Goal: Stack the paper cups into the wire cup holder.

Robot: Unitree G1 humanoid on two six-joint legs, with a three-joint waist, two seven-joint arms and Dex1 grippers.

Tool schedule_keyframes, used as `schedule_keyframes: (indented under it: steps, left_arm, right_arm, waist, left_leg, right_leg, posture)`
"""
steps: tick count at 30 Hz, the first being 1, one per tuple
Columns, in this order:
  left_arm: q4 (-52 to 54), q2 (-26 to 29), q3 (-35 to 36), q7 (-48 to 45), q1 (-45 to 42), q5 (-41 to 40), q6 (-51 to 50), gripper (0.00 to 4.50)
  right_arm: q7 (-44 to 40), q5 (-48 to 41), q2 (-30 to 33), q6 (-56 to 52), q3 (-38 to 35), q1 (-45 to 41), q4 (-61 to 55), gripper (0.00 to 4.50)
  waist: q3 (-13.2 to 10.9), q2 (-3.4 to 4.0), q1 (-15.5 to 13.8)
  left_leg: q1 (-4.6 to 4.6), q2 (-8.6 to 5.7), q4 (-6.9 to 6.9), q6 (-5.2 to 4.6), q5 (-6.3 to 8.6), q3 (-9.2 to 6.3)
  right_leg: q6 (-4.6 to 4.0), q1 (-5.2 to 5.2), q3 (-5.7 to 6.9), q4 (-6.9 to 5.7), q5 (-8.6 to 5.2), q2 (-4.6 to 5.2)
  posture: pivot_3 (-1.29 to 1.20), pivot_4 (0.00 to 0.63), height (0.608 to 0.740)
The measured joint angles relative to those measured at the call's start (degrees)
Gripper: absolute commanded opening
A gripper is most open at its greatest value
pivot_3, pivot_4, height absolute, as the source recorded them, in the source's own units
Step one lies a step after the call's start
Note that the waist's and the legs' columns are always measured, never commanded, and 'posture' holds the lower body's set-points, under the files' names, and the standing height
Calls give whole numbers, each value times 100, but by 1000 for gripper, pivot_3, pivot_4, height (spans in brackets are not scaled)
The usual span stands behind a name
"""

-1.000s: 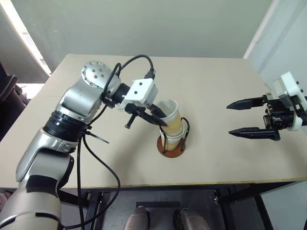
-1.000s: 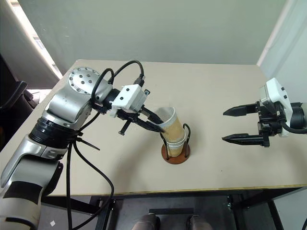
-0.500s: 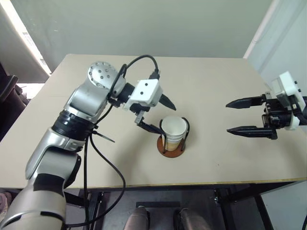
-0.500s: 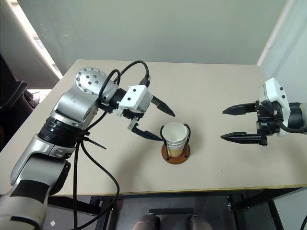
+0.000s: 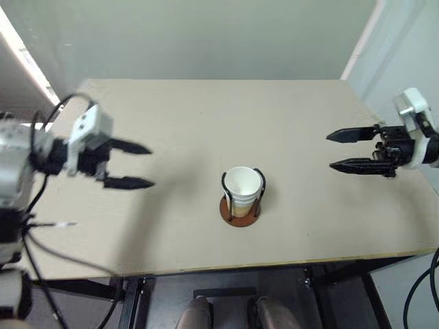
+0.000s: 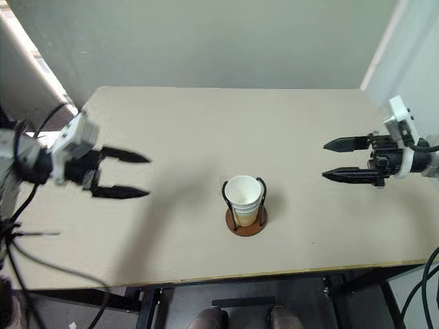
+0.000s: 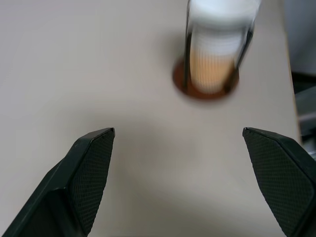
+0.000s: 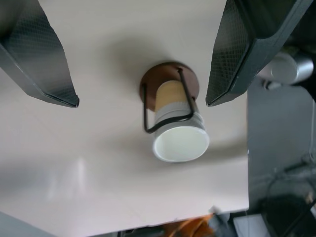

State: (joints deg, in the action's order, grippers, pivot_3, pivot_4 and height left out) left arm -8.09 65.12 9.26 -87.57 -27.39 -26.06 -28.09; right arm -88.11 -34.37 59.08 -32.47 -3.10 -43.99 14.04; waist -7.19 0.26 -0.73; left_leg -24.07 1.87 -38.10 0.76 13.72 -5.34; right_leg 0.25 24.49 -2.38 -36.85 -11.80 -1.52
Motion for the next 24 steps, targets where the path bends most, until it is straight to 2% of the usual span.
schedule_keyframes:
  steps: [3, 7, 12, 24]
  left_arm:
    - [317, -5, 824, 272, 1043, -253, -371, 4456]
    - [646, -173, 1498, 569, 1634, -618, -663, 4456]
    - [958, -241, 1663, 771, 1768, -871, -841, 4456]
    - [959, -209, 1722, 966, 1767, -1008, -861, 4456]
  right_arm:
    - [-233, 107, 4, 77, 38, -79, 308, 4291]
    - [-365, 276, -83, 118, 181, -203, 580, 4291]
    - [-397, 411, -277, 214, 427, -354, 757, 4291]
    - [-399, 429, -307, 258, 508, -519, 946, 4291]
  waist:
    - [0, -1, -48]
    - [0, -1, -48]
    - [-1, 1, -9]
    - [0, 1, 10]
  left_leg:
    - [0, 0, -1, 1, 4, 1]
    - [14, 0, 6, 6, 16, 2]
    - [22, 0, 8, 4, 3, 1]
    - [22, 0, 14, 11, 4, 1]
  right_leg:
    - [-24, 1, 0, -10, -13, 2]
    - [-79, 1, 0, -23, -20, 2]
    - [-115, 3, 3, -24, 1, 2]
    - [-122, 8, 2, -23, 5, 2]
  posture:
    - [0, 150, 740]
    - [0, 150, 740]
    - [0, 150, 740]
    - [0, 150, 740]
